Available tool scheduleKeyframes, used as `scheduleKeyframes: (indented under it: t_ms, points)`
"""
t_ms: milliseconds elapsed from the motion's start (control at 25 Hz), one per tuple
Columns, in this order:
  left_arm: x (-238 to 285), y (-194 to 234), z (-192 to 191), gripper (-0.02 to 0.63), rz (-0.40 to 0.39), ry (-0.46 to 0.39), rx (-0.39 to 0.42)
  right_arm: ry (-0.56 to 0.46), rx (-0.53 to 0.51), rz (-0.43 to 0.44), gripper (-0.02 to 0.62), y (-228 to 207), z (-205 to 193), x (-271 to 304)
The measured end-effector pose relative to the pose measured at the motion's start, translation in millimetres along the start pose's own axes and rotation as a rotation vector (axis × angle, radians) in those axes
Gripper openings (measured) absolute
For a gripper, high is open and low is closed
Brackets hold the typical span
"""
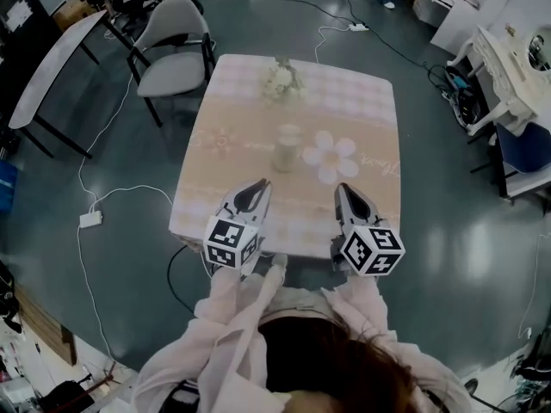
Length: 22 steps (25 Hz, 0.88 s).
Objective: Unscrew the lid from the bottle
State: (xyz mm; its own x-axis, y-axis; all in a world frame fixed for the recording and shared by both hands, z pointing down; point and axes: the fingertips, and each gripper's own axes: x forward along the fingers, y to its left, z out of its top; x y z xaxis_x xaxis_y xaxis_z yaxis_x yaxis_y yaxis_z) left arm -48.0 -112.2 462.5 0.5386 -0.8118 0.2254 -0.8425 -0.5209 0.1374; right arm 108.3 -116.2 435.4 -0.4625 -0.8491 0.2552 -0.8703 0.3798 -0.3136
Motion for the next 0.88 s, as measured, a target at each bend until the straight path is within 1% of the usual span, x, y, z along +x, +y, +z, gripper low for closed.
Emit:
scheduleKeyframes:
  t_ms: [160, 200, 280, 320, 360, 440, 560, 640, 760, 880]
  points:
    - [22, 13, 0, 0.050, -0.038, -0.002, 0.022, -0.007, -0.018, -0.013, 0.012, -8, 10, 22]
    - [27, 16, -1, 0.071, -0.048, 0.000, 0.024, -0.008, -0.022, -0.015, 0.012, -9, 12, 27]
    - [39, 19, -6, 0.159, -0.071, 0.013, 0.027, -0.006, -0.023, -0.023, 0.012, -12, 12, 33]
    - [44, 20, -8, 0.184, -0.079, 0.022, 0.030, -0.004, -0.021, -0.027, 0.012, -13, 12, 36]
    - [50, 21, -11, 0.193, -0.086, 0.029, 0.034, 0.001, -0.017, -0.028, 0.012, -14, 10, 38]
    - [62, 23, -16, 0.237, -0.095, 0.038, 0.048, 0.013, -0.017, -0.025, 0.012, -15, 8, 41]
    - [83, 23, -27, 0.297, -0.105, 0.045, 0.100, 0.036, -0.026, -0.014, 0.012, -19, 4, 46]
    - [96, 24, -33, 0.320, -0.106, 0.037, 0.139, 0.047, -0.023, -0.004, 0.012, -21, 3, 50]
    - [117, 27, -39, 0.343, -0.108, 0.033, 0.163, 0.051, -0.018, 0.007, 0.012, -22, 4, 53]
    - [134, 31, -43, 0.359, -0.087, 0.048, 0.193, 0.068, -0.031, 0.009, 0.012, -25, 1, 54]
